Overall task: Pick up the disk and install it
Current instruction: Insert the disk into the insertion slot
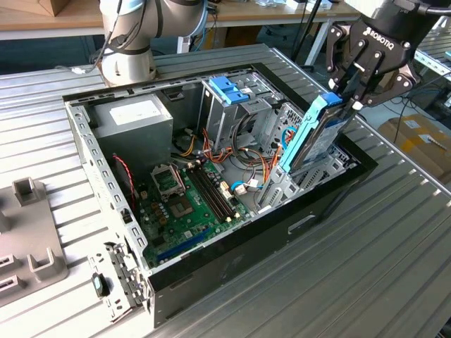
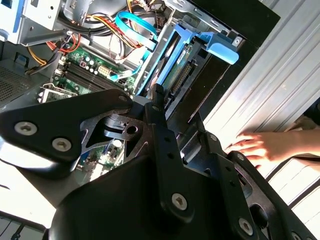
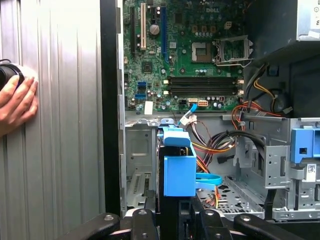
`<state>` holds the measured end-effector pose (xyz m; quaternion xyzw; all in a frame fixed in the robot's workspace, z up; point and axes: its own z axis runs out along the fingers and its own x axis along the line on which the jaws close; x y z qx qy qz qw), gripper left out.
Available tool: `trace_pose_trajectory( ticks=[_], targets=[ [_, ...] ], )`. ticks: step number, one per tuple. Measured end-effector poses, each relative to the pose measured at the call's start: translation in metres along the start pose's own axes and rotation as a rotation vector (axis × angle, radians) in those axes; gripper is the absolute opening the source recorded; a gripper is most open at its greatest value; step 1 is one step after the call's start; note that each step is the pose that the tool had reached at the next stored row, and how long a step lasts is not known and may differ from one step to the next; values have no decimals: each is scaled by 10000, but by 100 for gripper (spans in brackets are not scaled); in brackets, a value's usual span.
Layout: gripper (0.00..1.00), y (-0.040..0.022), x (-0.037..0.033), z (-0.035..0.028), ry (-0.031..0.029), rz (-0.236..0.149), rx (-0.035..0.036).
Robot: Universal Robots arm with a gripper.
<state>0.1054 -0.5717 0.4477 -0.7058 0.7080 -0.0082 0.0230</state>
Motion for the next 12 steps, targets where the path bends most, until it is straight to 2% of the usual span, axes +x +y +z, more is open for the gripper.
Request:
trace_pose_trajectory(
  ticks=[4,12],
  targets=[
    [35,4,2,93,1,0,0],
    [35,15,8,330,0,0,0]
  ],
)
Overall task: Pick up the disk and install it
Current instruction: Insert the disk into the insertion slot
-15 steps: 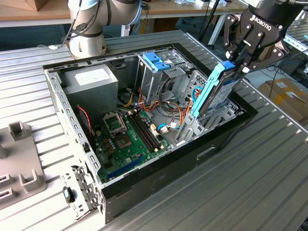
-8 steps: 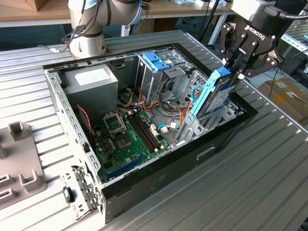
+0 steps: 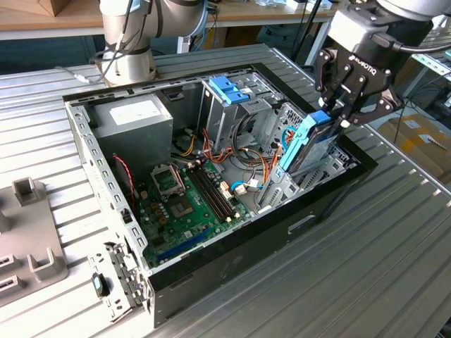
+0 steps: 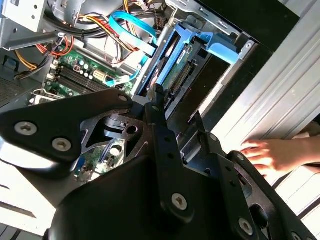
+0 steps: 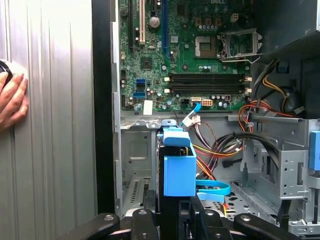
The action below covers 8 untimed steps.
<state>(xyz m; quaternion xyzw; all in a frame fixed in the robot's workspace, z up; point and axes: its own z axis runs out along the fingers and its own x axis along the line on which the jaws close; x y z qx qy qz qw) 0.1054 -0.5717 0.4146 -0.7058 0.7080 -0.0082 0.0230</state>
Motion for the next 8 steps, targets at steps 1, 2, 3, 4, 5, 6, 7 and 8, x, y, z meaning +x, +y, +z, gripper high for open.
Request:
trace_pose_trajectory(
  ticks=[1,2,3,4,5,6,7,8],
  targets=[
    [35,1,1,22,1,-1,0],
    [35,2,1,43,1,0,0],
    [35,3,2,77,0,-1,0],
    [35,4,2,102,1,0,0],
    [35,5,2,120,1,-1,0],
    [35,7,3,152,1,0,0],
    [35,7,4,175,2,-1,0],
    [35,8,4,187,0,0,0]
  ],
)
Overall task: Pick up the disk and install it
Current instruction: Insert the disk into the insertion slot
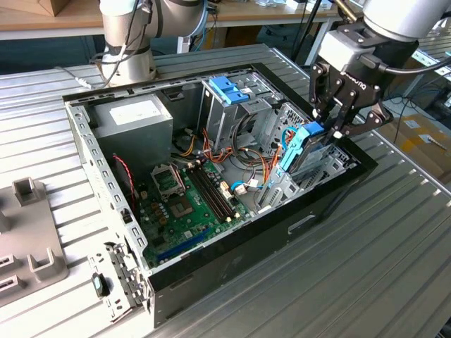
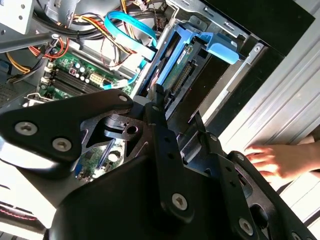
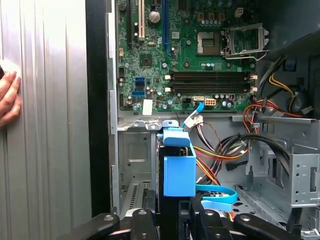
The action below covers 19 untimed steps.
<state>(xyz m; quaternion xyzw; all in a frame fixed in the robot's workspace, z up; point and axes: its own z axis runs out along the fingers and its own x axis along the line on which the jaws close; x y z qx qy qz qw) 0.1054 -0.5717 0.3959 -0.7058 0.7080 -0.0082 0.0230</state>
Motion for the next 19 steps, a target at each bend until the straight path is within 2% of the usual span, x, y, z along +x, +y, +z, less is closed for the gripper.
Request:
trace_pose_trajectory(
  ticks=[7,12,17,18,19],
  targets=[
    [35,0,0,7,-13,0,0],
    [35,5,2,123,-7,-1,1],
    [35,5,3,128,-10,0,3],
    [42,5,3,128,-10,0,2],
    [42,5,3,128,-10,0,2]
  ],
)
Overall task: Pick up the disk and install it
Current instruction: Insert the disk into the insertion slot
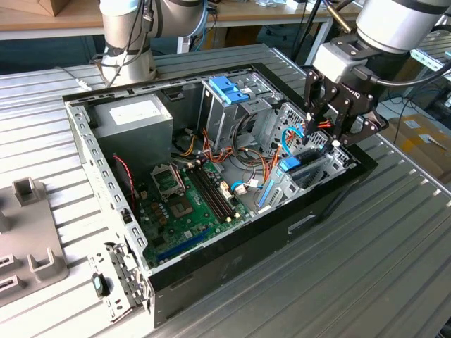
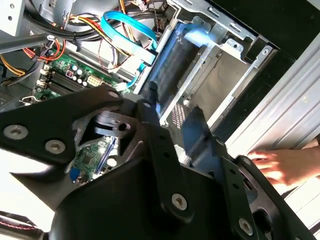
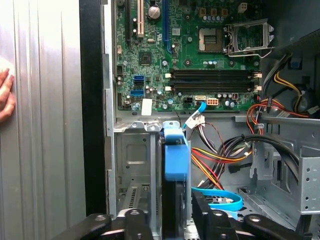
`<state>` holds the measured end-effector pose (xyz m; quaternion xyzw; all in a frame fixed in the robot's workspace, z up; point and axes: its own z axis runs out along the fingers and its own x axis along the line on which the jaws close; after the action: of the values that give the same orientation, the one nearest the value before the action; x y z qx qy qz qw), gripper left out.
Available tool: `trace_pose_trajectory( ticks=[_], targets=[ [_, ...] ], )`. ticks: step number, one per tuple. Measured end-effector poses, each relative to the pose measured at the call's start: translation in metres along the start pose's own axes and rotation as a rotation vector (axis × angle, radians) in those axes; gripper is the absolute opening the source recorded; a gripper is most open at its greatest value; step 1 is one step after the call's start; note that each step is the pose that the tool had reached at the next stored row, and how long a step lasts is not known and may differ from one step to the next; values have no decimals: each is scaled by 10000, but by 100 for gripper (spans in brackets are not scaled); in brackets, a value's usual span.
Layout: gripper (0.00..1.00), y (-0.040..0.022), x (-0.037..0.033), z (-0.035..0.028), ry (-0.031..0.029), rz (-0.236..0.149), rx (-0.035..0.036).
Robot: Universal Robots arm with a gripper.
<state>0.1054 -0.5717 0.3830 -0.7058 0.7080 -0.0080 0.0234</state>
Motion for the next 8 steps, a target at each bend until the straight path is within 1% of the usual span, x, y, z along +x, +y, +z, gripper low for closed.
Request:
trace_pose_trajectory(
  ticks=[1,4,6,8],
  targets=[
    [49,0,0,0,-1,0,0],
    [49,0,0,7,-3,0,0],
    [49,3,1,41,-1,-1,0],
    [49,6,1,55,2,0,0]
  ],
)
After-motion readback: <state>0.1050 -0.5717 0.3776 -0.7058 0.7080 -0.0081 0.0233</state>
